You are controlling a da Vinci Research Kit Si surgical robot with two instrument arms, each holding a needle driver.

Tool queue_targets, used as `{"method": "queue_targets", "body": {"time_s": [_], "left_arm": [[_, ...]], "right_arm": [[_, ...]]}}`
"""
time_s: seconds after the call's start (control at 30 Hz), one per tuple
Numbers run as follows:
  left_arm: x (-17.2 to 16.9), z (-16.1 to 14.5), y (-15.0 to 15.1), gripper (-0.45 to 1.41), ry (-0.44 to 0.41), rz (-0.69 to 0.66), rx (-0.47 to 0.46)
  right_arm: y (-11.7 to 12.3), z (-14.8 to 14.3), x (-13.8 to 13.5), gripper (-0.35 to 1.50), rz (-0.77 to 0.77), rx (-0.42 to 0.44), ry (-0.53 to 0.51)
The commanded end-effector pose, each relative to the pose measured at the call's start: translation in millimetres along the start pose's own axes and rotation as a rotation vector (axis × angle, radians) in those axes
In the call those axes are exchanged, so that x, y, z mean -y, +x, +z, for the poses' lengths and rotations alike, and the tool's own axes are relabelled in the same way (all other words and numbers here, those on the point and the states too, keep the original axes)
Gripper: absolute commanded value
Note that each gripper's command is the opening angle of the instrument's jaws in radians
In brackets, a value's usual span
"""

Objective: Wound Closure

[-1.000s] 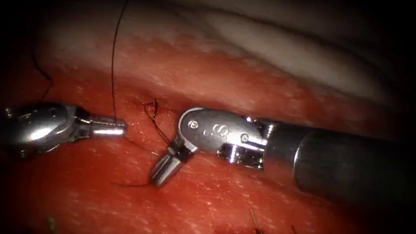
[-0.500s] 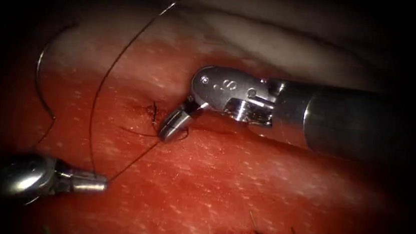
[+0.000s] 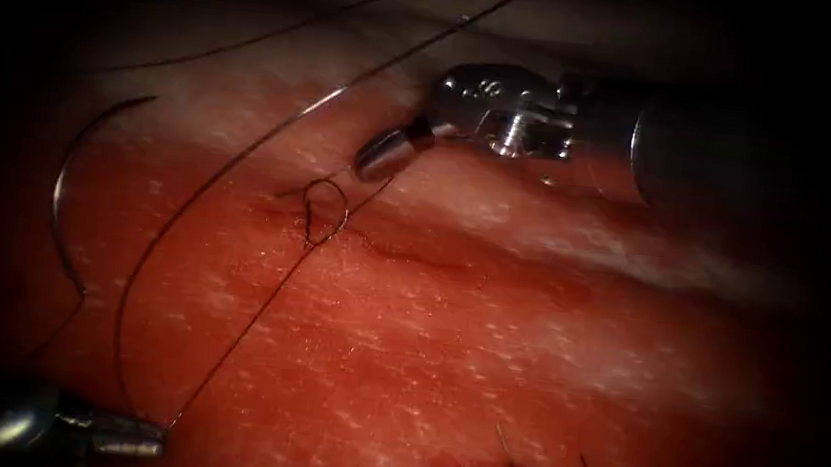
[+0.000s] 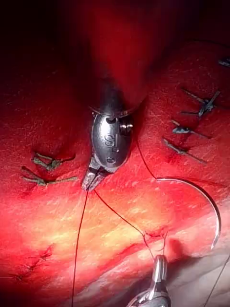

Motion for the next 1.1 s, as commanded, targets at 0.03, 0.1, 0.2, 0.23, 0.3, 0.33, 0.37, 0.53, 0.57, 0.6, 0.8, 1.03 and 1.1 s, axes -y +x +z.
{"method": "queue_targets", "body": {"time_s": [0.03,0.1,0.2,0.23,0.3,0.33,0.37,0.53,0.57,0.6,0.8,1.03,1.1], "left_arm": [[-0.7,0.8,-0.9,-0.35,0.000,-0.004,-0.001],[-1.0,0.9,-0.9,-0.35,0.000,-0.010,-0.001],[-2.2,1.0,-0.6,-0.35,-0.002,-0.017,-0.002],[-2.9,1.1,-0.4,-0.35,-0.003,-0.018,-0.002],[-5.7,1.7,0.3,-0.35,-0.008,-0.020,-0.001],[-6.1,1.8,0.4,-0.35,-0.012,-0.020,-0.001],[-6.6,1.9,0.4,-0.35,-0.014,-0.020,0.000],[-8.2,2.1,0.7,-0.35,-0.023,-0.019,0.002],[-8.4,2.2,0.7,-0.35,-0.024,-0.019,0.002],[-8.4,2.2,0.7,-0.35,-0.024,-0.019,0.002],[-8.8,2.3,0.7,-0.35,-0.027,-0.030,0.005],[-10.6,2.7,0.9,-0.35,-0.037,-0.028,0.004],[-11.0,3.0,0.8,-0.35,-0.043,-0.032,0.003]], "right_arm": [[-0.1,1.5,0.4,-0.35,0.079,-0.008,-0.037],[-0.8,2.1,1.0,-0.35,0.140,-0.018,-0.069],[-1.3,2.6,1.6,-0.35,0.212,-0.036,-0.116],[-1.4,2.6,1.7,-0.35,0.227,-0.048,-0.128],[-1.3,2.2,1.3,-0.35,0.377,-0.152,-0.253],[-1.3,2.1,1.2,-0.35,0.411,-0.171,-0.284],[-1.3,2.1,1.0,-0.35,0.446,-0.184,-0.314],[-1.1,1.9,0.1,-0.35,0.686,-0.300,-0.447],[-1.1,2.1,0.1,-0.35,0.727,-0.318,-0.457],[-1.1,2.3,0.0,-0.35,0.770,-0.337,-0.473],[-1.6,4.6,0.9,-0.35,0.904,-0.363,-0.440],[-1.7,3.8,-0.5,-0.35,0.935,-0.372,-0.495],[-1.8,3.6,-1.0,-0.35,0.934,-0.356,-0.515]]}}
